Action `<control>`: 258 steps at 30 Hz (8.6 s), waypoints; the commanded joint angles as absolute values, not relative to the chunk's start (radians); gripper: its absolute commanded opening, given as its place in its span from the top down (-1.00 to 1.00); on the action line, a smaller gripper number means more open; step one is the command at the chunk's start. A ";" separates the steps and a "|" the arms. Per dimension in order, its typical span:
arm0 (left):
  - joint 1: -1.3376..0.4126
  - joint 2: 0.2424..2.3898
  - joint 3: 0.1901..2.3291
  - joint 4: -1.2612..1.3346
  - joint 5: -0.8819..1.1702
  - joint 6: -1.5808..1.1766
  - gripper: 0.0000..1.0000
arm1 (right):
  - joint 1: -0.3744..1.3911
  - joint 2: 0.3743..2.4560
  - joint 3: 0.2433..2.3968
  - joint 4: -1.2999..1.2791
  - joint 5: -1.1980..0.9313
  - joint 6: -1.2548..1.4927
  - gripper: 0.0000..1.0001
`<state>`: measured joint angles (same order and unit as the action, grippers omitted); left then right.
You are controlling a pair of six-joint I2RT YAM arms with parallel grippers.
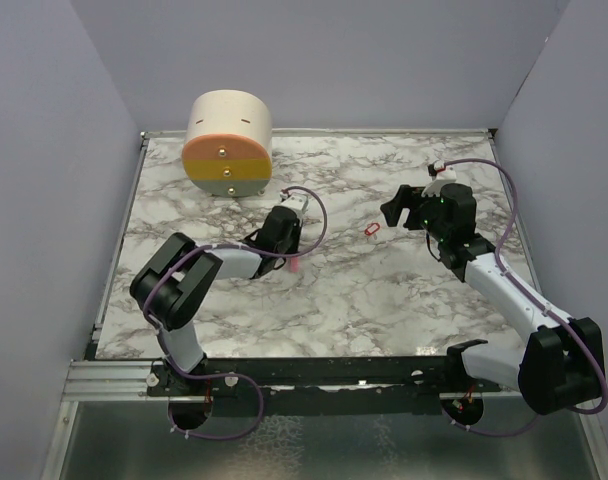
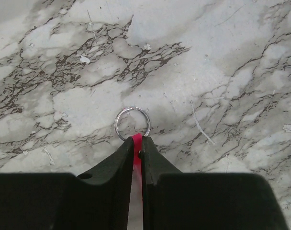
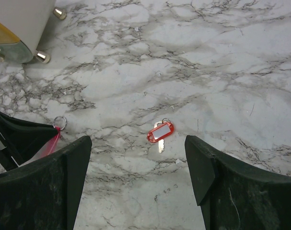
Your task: Put the keys on the keyring
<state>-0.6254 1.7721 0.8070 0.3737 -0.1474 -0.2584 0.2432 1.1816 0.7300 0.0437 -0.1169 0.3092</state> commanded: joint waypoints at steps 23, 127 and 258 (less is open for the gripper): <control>-0.629 1.538 0.700 0.356 0.009 -0.240 1.00 | 0.249 1.196 0.745 0.040 -0.149 0.299 -0.59; -0.748 1.793 0.863 0.456 0.480 -0.094 1.00 | 0.249 1.216 0.742 0.035 -0.153 0.301 -0.57; -0.914 1.583 0.783 0.412 -0.046 0.082 1.00 | 0.249 1.192 0.734 0.040 -0.114 0.307 -0.57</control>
<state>-0.9409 1.6894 0.8051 0.3435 -0.2096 0.0044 0.2432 1.2003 0.7300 0.0433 -0.1173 0.3191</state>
